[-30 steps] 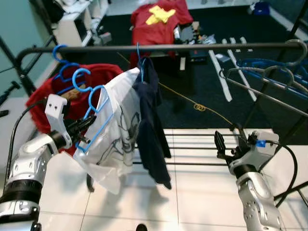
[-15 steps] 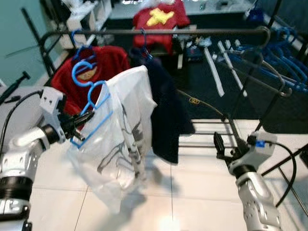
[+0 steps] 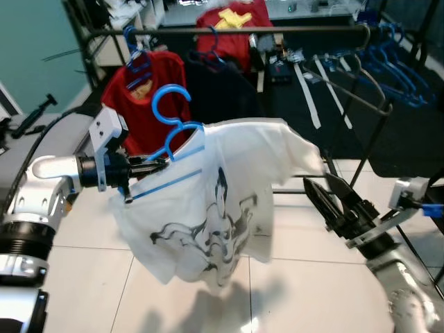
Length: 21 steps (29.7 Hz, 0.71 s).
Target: Hang hanger
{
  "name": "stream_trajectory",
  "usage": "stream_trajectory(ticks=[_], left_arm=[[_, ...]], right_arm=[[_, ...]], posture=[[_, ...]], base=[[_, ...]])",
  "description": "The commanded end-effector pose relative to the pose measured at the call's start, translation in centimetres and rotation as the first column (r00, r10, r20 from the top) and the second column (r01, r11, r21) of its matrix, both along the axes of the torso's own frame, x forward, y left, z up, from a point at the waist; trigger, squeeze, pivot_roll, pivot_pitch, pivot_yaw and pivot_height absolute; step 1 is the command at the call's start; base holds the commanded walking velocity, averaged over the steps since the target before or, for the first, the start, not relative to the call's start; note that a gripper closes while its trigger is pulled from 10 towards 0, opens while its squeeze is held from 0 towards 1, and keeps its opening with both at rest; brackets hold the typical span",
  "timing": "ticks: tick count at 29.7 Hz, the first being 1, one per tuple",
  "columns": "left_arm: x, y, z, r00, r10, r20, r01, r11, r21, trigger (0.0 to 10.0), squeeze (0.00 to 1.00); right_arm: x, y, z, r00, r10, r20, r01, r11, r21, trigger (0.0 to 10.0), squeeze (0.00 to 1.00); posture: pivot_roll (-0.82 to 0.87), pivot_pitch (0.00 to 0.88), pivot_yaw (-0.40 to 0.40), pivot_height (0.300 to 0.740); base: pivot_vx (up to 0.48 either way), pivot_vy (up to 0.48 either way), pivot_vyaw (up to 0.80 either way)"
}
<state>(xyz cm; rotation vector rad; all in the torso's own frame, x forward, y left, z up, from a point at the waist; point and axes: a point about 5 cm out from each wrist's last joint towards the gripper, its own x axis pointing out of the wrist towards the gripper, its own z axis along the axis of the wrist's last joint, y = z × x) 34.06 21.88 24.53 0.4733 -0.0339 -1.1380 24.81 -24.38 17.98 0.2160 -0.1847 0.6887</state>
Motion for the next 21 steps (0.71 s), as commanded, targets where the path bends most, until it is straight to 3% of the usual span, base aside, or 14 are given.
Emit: stream_trajectory(ticks=[1, 6, 8, 9, 10, 11, 13, 16, 21], left_arm=[[0.0, 0.7, 1.5, 0.999, -0.025, 0.023, 0.024, 0.997, 0.077, 10.0, 0.0], [-0.1, 1.4, 3.1, 0.997, -0.059, 0.048, 0.051, 0.986, 0.156, 10.0, 0.0], [-0.1, 1.4, 3.1, 0.997, -0.059, 0.048, 0.051, 0.986, 0.156, 10.0, 0.0], [-0.3, 1.3, 3.9, 0.994, -0.091, 0.058, 0.081, 0.982, 0.168, 10.0, 0.0], [-0.3, 1.3, 3.9, 0.994, -0.091, 0.058, 0.081, 0.982, 0.168, 10.0, 0.0], [-0.9, 0.8, 4.8, 0.984, -0.165, 0.071, 0.151, 0.973, 0.174, 10.0, 0.0], [-0.9, 0.8, 4.8, 0.984, -0.165, 0.071, 0.151, 0.973, 0.174, 10.0, 0.0], [-2.5, -1.0, 6.3, 0.936, -0.341, 0.085, 0.321, 0.928, 0.187, 10.0, 0.0], [-2.6, -1.3, 6.7, 0.926, -0.364, 0.095, 0.343, 0.921, 0.187, 10.0, 0.0]], right_arm=[[-0.5, 0.0, 0.5, 0.998, 0.069, 0.001, -0.069, 0.996, -0.048, 10.0, 0.0], [-0.8, -1.4, 3.3, 0.995, 0.084, 0.06, -0.074, 0.986, -0.149, 10.0, 0.0], [-0.8, -1.4, 3.3, 0.995, 0.084, 0.06, -0.074, 0.986, -0.149, 10.0, 0.0], [-1.0, -1.5, 3.9, 0.993, 0.1, 0.061, -0.085, 0.974, -0.212, 10.0, 0.0], [-1.0, -1.5, 3.9, 0.993, 0.1, 0.061, -0.085, 0.974, -0.212, 10.0, 0.0], [-1.2, -1.2, 4.6, 0.988, 0.147, 0.053, -0.128, 0.955, -0.266, 10.0, 0.0], [-1.2, -1.2, 4.6, 0.988, 0.147, 0.053, -0.128, 0.955, -0.266, 10.0, 0.0], [-1.7, 0.2, 5.1, 0.96, 0.281, -0.011, -0.268, 0.9, -0.344, 10.0, 0.0], [-1.6, 0.4, 4.6, 0.95, 0.304, -0.068, -0.306, 0.872, -0.383, 10.0, 0.0]], posture=[[-0.08, 0.085, 0.097, 0.74], [-0.08, 0.083, 0.101, 0.74], [-0.08, 0.083, 0.101, 0.74], [-0.07, 0.082, 0.101, 0.74], [-0.07, 0.082, 0.101, 0.74], [-0.07, 0.083, 0.095, 0.74], [-0.07, 0.083, 0.095, 0.74], [-0.06, 0.083, 0.087, 0.74], [-0.06, 0.082, 0.085, 0.74]], base=[[0.0, 0.0, 0.0], [0.0, 0.0, 0.0], [0.0, 0.0, 0.0], [0.0, 0.0, 0.0], [0.0, 0.0, 0.0], [0.0, 0.0, 0.0], [0.0, 0.0, 0.0], [0.0, 0.0, 0.0], [0.0, 0.0, 0.0]])
